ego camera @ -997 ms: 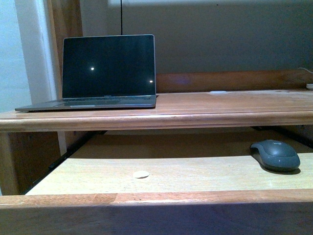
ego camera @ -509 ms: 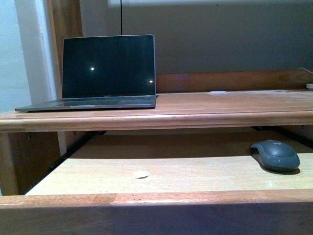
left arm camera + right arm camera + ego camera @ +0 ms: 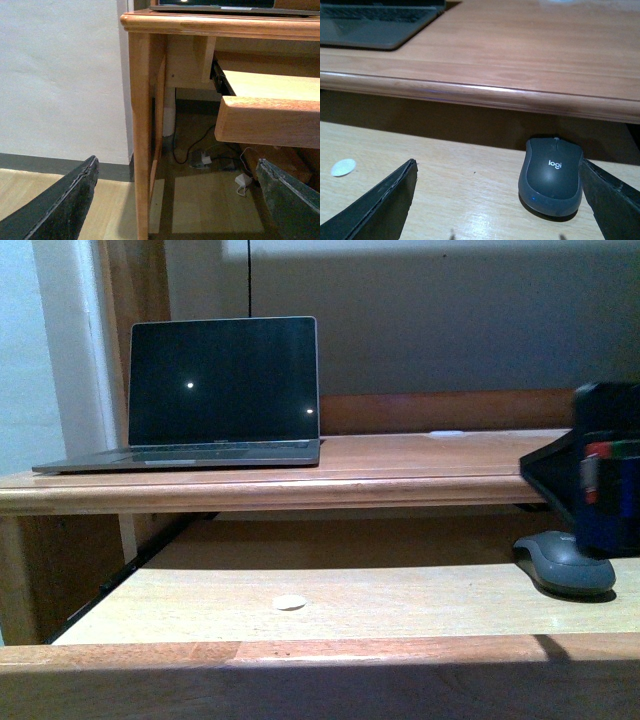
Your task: Place mouse
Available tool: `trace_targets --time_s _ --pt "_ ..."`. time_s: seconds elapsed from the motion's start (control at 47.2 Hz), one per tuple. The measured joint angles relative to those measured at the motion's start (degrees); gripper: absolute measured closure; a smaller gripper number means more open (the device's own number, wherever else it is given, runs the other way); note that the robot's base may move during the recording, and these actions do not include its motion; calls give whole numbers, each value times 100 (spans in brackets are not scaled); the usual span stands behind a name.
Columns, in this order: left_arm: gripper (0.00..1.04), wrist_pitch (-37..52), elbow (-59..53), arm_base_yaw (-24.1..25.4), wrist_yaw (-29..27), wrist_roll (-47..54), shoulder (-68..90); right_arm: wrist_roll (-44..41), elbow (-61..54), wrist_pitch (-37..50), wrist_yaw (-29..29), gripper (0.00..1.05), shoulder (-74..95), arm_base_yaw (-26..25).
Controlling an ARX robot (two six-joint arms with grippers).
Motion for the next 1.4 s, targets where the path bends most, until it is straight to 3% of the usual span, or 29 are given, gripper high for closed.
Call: trace_targets --time_s 0.445,0.827,1.06,1.272,1.4 --pt "8 0 0 0 -2 0 0 282 1499 -1633 962 7 1480 0" --pt "8 0 0 0 -2 0 0 313 1895 -1790 1631 7 2116 -127" --pt "8 0 0 0 -2 0 0 341 2098 -1849 1711 7 2391 -240" --pt "8 0 0 0 -2 0 0 479 2092 -1862 1652 40 2459 -356" --pt "8 0 0 0 -2 0 0 494 1921 -1775 1478 49 2293 -385"
